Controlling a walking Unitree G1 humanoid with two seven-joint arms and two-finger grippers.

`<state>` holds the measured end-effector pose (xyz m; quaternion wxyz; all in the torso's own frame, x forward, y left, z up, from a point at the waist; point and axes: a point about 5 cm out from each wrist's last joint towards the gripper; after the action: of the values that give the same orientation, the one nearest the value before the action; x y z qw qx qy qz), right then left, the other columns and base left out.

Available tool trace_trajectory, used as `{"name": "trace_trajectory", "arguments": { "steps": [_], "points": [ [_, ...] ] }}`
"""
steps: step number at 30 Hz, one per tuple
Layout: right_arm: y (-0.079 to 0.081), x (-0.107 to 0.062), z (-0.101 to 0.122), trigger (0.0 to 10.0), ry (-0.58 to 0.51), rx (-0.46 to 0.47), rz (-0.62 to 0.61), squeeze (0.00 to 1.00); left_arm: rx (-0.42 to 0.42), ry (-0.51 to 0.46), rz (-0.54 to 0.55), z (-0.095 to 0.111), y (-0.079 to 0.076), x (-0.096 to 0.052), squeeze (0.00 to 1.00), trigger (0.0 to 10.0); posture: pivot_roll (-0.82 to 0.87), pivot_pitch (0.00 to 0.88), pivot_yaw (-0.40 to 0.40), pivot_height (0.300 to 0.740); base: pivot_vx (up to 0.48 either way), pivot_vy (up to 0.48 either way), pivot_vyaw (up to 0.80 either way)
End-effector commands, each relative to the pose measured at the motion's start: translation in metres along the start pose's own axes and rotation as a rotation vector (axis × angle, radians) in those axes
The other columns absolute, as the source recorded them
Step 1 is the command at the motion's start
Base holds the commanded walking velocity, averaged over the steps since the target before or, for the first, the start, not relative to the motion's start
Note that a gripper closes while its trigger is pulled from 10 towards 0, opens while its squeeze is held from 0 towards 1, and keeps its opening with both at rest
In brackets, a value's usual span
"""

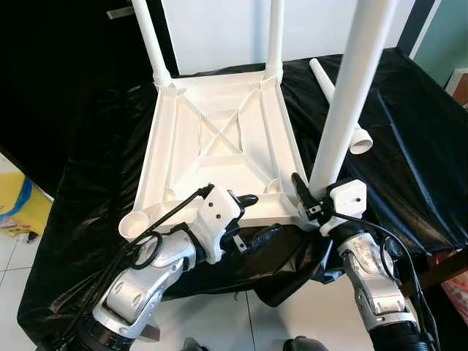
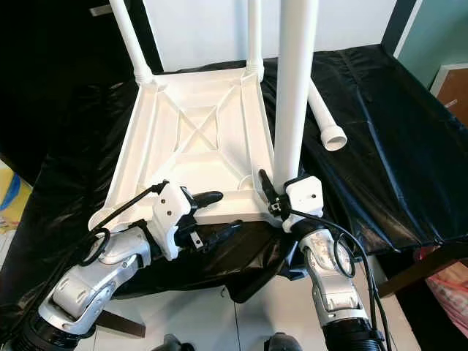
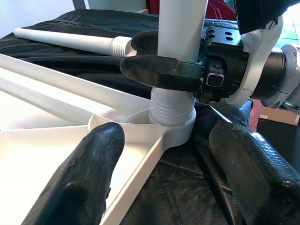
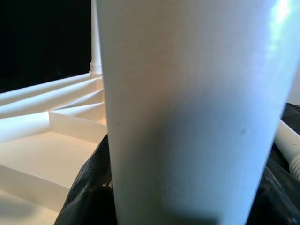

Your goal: Building children table

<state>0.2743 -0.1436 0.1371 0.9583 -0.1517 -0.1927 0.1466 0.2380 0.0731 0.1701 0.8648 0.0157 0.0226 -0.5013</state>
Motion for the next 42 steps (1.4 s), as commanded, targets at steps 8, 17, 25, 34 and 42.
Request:
{"name": "trace_trajectory", "arguments": {
  "steps": [8, 17, 25, 34, 42],
  "points": [
    [0.007, -0.010, -0.028, 10.0, 0.127, 0.173, -0.034, 0.00, 0.020, 0.019, -0.109, 0.003, -0.006, -0.001, 0.00, 10.0, -0.09, 0.104, 0.067, 0.740, 0.000, 0.000, 0.00],
    [0.006, -0.003, -0.034, 10.0, 0.187, 0.182, -0.039, 0.00, 0.022, 0.020, -0.112, 0.004, -0.006, -0.002, 0.00, 10.0, -0.09, 0.099, 0.068, 0.740, 0.000, 0.000, 0.00],
    [0.005, 0.010, -0.032, 10.0, 0.282, 0.091, 0.034, 0.00, 0.024, 0.014, -0.117, 0.005, -0.006, 0.000, 0.00, 10.0, -0.09, 0.093, 0.064, 0.740, 0.000, 0.000, 0.00],
    [0.008, 0.010, -0.034, 10.0, 0.315, 0.094, 0.057, 0.00, 0.024, 0.012, -0.122, 0.005, -0.007, 0.000, 0.00, 10.0, -0.09, 0.084, 0.063, 0.740, 0.000, 0.000, 0.00],
    [0.005, 0.009, -0.035, 10.0, 0.346, 0.100, 0.021, 0.00, 0.026, 0.014, -0.126, 0.005, -0.007, 0.000, 0.00, 10.0, -0.09, 0.079, 0.064, 0.740, 0.000, 0.000, 0.00]
  ]
}}
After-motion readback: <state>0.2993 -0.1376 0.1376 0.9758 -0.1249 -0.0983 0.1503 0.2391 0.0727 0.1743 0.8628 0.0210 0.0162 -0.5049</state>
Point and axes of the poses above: a point about 5 cm out from each wrist's last joint towards the gripper, its own x axis pointing out of the wrist towards the gripper, its own z axis along the axis of the wrist's last joint, y = z × x, and after that the axes turned 10 degrees about -x, right-handed
